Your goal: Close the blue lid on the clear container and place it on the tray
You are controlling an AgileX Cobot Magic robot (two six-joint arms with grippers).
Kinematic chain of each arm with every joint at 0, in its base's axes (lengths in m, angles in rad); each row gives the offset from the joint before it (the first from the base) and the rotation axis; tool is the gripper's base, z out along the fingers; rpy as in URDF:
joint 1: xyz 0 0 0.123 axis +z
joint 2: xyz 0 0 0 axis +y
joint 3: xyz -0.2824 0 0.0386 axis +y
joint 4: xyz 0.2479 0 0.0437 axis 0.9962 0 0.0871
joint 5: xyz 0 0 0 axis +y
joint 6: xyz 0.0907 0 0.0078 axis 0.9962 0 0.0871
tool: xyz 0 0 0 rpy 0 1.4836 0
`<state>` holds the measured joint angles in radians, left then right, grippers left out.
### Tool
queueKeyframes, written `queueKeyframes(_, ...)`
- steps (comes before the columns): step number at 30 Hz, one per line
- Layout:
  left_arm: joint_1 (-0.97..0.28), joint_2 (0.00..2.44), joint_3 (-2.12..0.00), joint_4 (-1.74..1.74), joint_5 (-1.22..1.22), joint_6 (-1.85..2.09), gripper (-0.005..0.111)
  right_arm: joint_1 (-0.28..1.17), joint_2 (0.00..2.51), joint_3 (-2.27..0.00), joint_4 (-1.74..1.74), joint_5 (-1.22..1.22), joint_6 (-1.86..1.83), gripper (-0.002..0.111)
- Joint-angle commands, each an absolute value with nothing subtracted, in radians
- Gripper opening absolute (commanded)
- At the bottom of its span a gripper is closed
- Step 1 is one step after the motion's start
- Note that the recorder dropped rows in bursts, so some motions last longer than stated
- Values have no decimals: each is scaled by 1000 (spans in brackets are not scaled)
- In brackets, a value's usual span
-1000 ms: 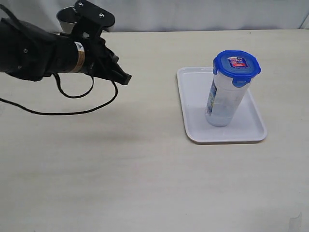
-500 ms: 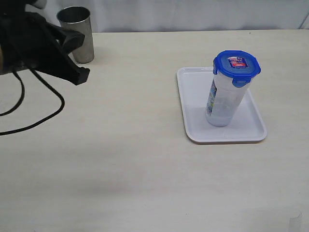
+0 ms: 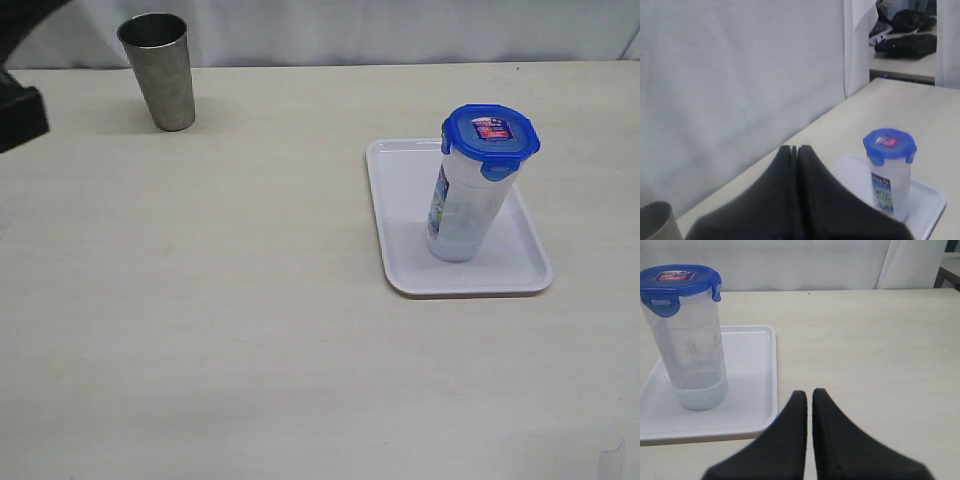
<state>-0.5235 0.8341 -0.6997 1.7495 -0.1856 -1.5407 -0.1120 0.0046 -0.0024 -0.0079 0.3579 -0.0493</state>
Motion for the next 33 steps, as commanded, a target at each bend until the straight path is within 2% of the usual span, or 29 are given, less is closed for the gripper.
queueKeyframes(1, -523, 742, -692, 1744, -188, -1544, 0, -116, 0, 0, -7, 345, -57, 4)
queueKeyframes(10, -523, 645, -692, 1744, -193, -1544, 0, -116, 0, 0, -7, 345, -57, 4)
queueKeyframes(28, -523, 640, -692, 1744, -193, -1544, 0, -116, 0, 0, -7, 345, -57, 4)
queueKeyframes(30, -523, 640, -692, 1616, -193, -1544, 0, -116, 0, 0, -7, 345, -57, 4)
queueKeyframes(33, -523, 640, -692, 1221, -196, -1544, 0, -116, 0, 0, -7, 345, -57, 4)
